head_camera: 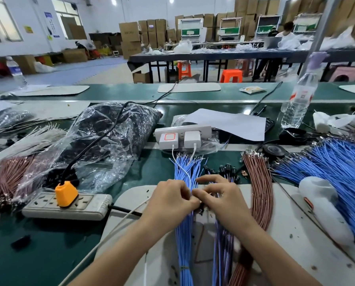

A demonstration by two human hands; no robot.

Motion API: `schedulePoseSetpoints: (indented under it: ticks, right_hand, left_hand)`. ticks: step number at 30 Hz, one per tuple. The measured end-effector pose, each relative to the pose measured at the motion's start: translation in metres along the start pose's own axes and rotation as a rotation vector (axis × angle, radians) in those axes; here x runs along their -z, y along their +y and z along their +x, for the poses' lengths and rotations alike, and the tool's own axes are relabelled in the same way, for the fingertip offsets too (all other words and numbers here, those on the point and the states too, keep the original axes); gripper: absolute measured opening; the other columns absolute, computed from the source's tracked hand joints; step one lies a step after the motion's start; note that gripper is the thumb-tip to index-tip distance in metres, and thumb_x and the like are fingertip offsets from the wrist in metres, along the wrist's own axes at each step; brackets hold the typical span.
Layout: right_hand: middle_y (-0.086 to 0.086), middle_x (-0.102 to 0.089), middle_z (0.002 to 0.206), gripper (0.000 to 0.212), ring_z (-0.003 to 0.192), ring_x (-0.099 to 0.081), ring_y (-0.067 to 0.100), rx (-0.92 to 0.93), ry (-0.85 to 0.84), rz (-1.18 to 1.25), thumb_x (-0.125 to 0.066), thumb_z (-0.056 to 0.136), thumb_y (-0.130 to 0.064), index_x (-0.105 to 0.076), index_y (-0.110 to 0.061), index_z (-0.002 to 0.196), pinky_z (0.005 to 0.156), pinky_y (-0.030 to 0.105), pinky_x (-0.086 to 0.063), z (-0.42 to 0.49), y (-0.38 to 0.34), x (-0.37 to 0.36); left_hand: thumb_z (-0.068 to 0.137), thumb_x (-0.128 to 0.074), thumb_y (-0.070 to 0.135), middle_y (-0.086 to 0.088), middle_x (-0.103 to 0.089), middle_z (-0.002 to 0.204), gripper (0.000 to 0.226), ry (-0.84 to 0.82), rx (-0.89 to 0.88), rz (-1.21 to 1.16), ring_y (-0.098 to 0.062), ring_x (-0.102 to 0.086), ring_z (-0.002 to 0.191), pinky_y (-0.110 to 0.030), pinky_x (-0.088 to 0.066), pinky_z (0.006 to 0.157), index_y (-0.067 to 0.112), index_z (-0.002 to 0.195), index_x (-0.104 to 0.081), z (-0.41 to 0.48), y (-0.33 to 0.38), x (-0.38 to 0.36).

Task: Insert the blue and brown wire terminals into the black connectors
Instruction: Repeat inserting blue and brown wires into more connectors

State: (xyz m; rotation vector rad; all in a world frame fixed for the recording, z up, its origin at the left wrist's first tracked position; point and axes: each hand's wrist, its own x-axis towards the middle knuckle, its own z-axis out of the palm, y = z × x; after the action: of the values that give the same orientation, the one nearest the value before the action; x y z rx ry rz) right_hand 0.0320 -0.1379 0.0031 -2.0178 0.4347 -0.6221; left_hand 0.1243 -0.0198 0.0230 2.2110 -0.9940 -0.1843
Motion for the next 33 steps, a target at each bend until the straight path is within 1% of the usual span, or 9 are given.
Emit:
schedulePoseSetpoints:
  ticks: [4, 8, 12, 16, 20, 23, 28, 31, 33]
  right_hand:
    - [-0.003, -0.068, 0.105, 0.008, 0.095, -0.064, 0.003, -0.177, -0.066, 0.379, -0.079, 0.069, -0.020, -0.078, -0.012, 0.070, 0.076, 0.019, -0.053, 0.002, -0.002, 0.007]
    - [0.012, -0.064, 0.078, 0.026, 0.072, -0.054, 0.028, -0.224, -0.098, 0.595, -0.077, 0.059, -0.031, -0.074, -0.009, 0.072, 0.069, 0.036, -0.041, 0.003, -0.001, 0.006]
    - [0.010, -0.064, 0.069, 0.017, 0.048, -0.046, 0.014, -0.136, -0.079, 0.753, -0.066, 0.077, -0.024, -0.060, -0.010, 0.082, 0.045, 0.020, -0.037, 0.003, -0.004, 0.006]
    - [0.011, -0.066, 0.063, 0.005, 0.041, -0.052, 0.014, -0.119, 0.138, 1.001, -0.054, 0.082, -0.015, -0.049, -0.014, 0.083, 0.040, 0.018, -0.042, 0.006, -0.011, 0.014]
    - [0.002, -0.071, 0.069, 0.012, 0.062, -0.068, 0.012, -0.096, 0.426, 1.079, -0.053, 0.088, -0.018, -0.063, -0.015, 0.083, 0.058, 0.019, -0.055, 0.013, -0.010, 0.048]
    - [0.000, -0.073, 0.071, 0.039, 0.066, -0.070, 0.010, -0.123, 0.553, 1.107, -0.047, 0.097, -0.017, -0.073, -0.020, 0.069, 0.061, 0.018, -0.056, 0.016, -0.006, 0.066]
    - [0.008, -0.073, 0.069, 0.024, 0.052, -0.067, 0.018, -0.159, 0.489, 0.941, -0.037, 0.103, -0.025, -0.053, -0.021, 0.086, 0.051, 0.023, -0.056, 0.018, 0.001, 0.053]
    - [0.005, -0.071, 0.066, 0.028, 0.058, -0.067, 0.014, -0.184, 0.400, 0.878, -0.040, 0.101, -0.021, -0.060, -0.010, 0.085, 0.057, 0.020, -0.056, 0.018, 0.006, 0.041]
    - [0.005, -0.071, 0.068, 0.030, 0.057, -0.066, 0.014, -0.199, 0.357, 0.879, -0.039, 0.101, -0.020, -0.060, -0.009, 0.083, 0.057, 0.020, -0.056, 0.017, 0.007, 0.037]
  left_hand:
    - [0.076, -0.069, 0.021, 0.008, -0.054, 0.049, 0.016, 0.073, -0.090, -0.115, -0.002, -0.048, 0.048, -0.013, -0.036, 0.049, 0.018, 0.063, -0.060, -0.007, 0.004, -0.003]
    - [0.080, -0.068, 0.022, 0.003, -0.062, 0.065, 0.013, 0.058, -0.218, -0.147, -0.009, -0.056, 0.057, -0.024, -0.047, 0.058, 0.013, 0.074, -0.061, -0.009, 0.004, 0.002]
    - [0.083, -0.069, 0.035, 0.010, -0.056, 0.069, 0.020, -0.221, -0.334, 0.044, -0.006, -0.050, 0.063, -0.025, -0.044, 0.065, 0.021, 0.074, -0.059, -0.009, -0.001, 0.010]
    - [0.085, -0.066, 0.043, 0.003, -0.056, 0.078, 0.033, -0.390, -0.479, 0.240, -0.009, -0.044, 0.073, -0.028, -0.036, 0.070, 0.011, 0.079, -0.068, -0.014, -0.004, 0.009]
    - [0.085, -0.065, 0.047, -0.003, -0.062, 0.087, 0.039, -0.465, -0.481, 0.235, -0.017, -0.054, 0.080, -0.031, -0.040, 0.074, 0.008, 0.082, -0.071, -0.015, -0.005, 0.017]
    - [0.081, -0.060, 0.058, -0.005, -0.066, 0.077, 0.048, -0.514, -0.342, 0.145, -0.017, -0.058, 0.068, -0.032, -0.049, 0.067, 0.011, 0.078, -0.069, -0.007, -0.005, 0.036]
    - [0.096, -0.054, 0.029, -0.010, -0.058, 0.069, 0.033, 0.048, 0.068, 0.456, -0.022, -0.051, 0.063, -0.029, -0.040, 0.061, 0.006, 0.073, -0.056, 0.048, -0.051, 0.103]
    - [0.095, -0.043, 0.009, -0.009, -0.054, 0.091, 0.010, -0.100, 0.397, 0.891, -0.028, -0.059, 0.089, -0.038, -0.049, 0.075, 0.008, 0.096, -0.052, 0.062, -0.087, 0.129]
    - [0.094, -0.039, 0.003, -0.013, -0.055, 0.114, 0.028, -0.256, 0.477, 1.065, -0.031, -0.057, 0.106, -0.039, -0.049, 0.085, 0.005, 0.118, -0.053, 0.064, -0.103, 0.131]
